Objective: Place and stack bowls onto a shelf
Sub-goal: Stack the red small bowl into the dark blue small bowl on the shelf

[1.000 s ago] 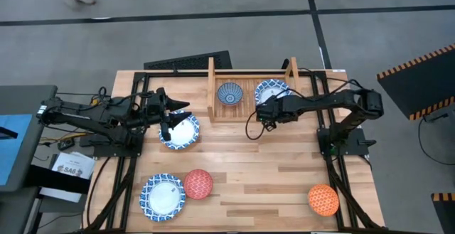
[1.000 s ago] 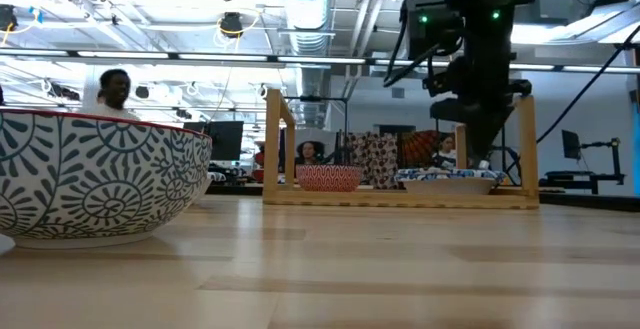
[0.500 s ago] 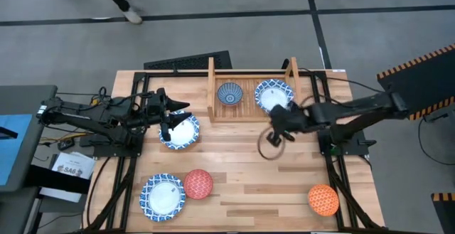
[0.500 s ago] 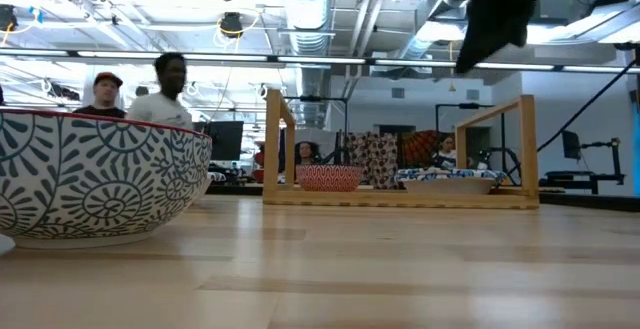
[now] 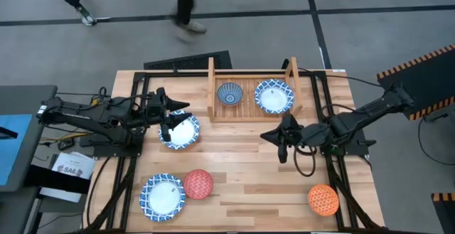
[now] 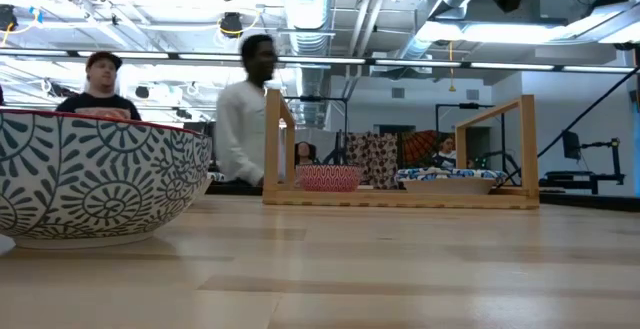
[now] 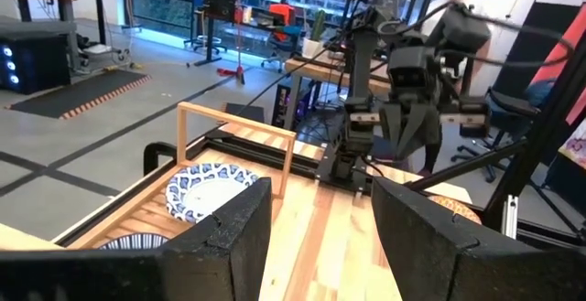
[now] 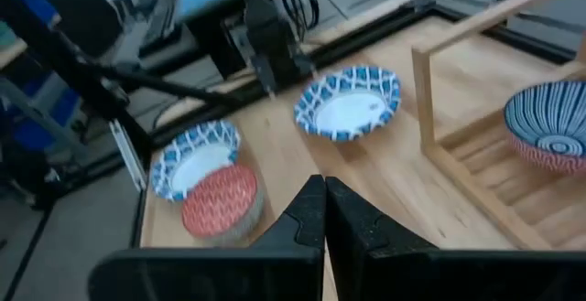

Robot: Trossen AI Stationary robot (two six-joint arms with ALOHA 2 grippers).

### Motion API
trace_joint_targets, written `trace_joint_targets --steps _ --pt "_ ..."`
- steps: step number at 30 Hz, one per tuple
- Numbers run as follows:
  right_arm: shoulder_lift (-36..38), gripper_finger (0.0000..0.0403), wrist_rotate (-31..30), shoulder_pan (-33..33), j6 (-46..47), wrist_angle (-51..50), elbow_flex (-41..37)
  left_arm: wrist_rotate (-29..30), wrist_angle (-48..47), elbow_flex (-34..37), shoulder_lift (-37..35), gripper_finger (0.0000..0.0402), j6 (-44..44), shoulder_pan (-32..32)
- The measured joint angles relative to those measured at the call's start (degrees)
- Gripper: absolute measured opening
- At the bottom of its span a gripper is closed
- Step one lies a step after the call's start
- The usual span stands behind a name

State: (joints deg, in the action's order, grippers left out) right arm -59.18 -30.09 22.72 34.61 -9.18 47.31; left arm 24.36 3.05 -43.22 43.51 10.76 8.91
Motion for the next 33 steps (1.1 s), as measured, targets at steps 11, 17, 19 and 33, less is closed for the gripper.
trace_joint_targets --steps 11,17,19,33 --pt "0.0 0.0027 0.1 -2.6 -0.2 2.4 0.0 -2.5 -4.7 -0.8 1.2 0.0174 5.2 0.2" --pt "0.0 0.0038 0.0 -2.6 -0.2 2.4 0.0 -12.2 -24.6 -8.4 7.9 0.0174 13.8 4.1" --pt "0.0 0.0042 0.0 -2.6 -0.2 2.4 0.0 -14.8 -30.3 -9.6 10.8 0.0174 17.6 6.7" --pt "0.0 0.0045 0.0 -2.6 -0.6 1.6 0.0 -16.6 -35.9 -7.2 31.2 0.0174 53.8 20.0"
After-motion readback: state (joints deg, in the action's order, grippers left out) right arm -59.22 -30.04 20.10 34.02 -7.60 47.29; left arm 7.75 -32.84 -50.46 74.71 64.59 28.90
